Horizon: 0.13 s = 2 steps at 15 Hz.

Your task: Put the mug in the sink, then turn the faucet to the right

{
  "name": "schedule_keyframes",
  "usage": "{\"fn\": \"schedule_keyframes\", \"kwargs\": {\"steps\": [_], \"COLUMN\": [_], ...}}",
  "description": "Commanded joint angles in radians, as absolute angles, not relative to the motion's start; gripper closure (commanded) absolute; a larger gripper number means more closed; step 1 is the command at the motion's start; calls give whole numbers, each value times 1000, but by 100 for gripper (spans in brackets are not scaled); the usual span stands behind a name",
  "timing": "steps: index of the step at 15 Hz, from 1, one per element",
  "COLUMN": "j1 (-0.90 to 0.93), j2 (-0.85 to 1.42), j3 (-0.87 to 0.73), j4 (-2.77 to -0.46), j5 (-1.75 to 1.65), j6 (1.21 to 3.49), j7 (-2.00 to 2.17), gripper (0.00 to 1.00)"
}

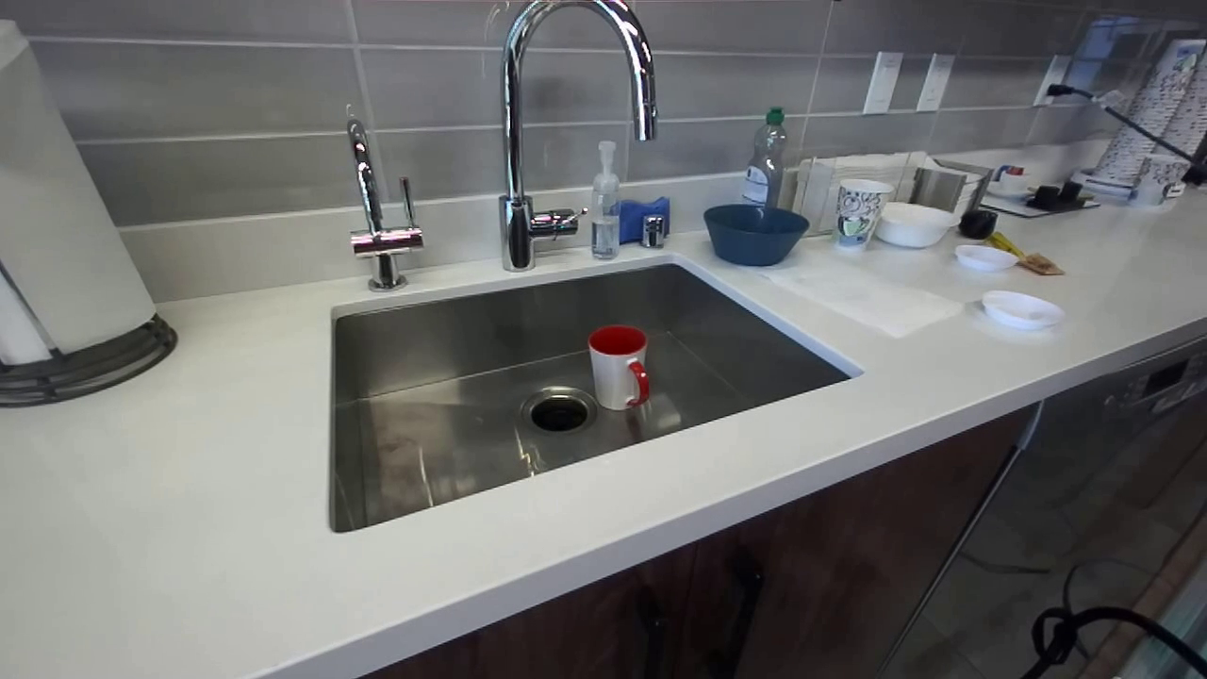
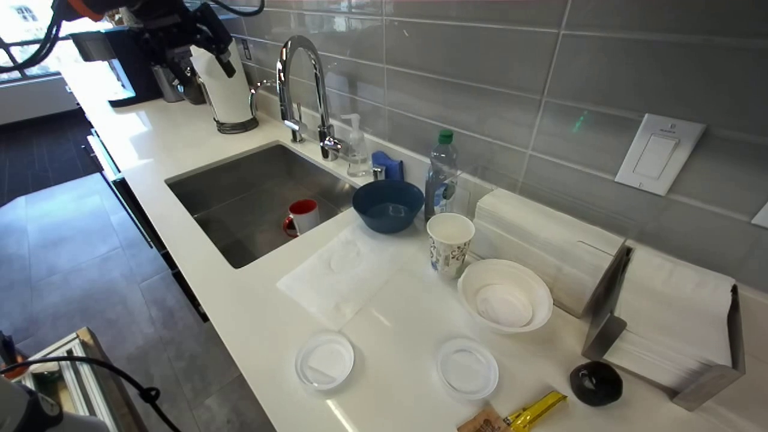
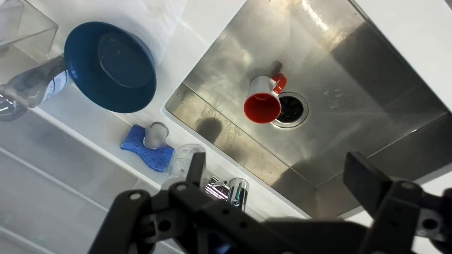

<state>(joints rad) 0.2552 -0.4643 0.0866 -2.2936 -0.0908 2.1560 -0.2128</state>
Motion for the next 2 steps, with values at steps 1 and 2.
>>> {"fn": "schedule_keyframes", "kwargs": {"steps": [1, 2], "j1": [237, 237], "j2": [-499, -526], "j3": [86, 77], "j4": [-2341, -2376], "j5": [-74, -70], "j6": [2186, 2205], "j7": [-232, -238], "gripper": [0, 0]}}
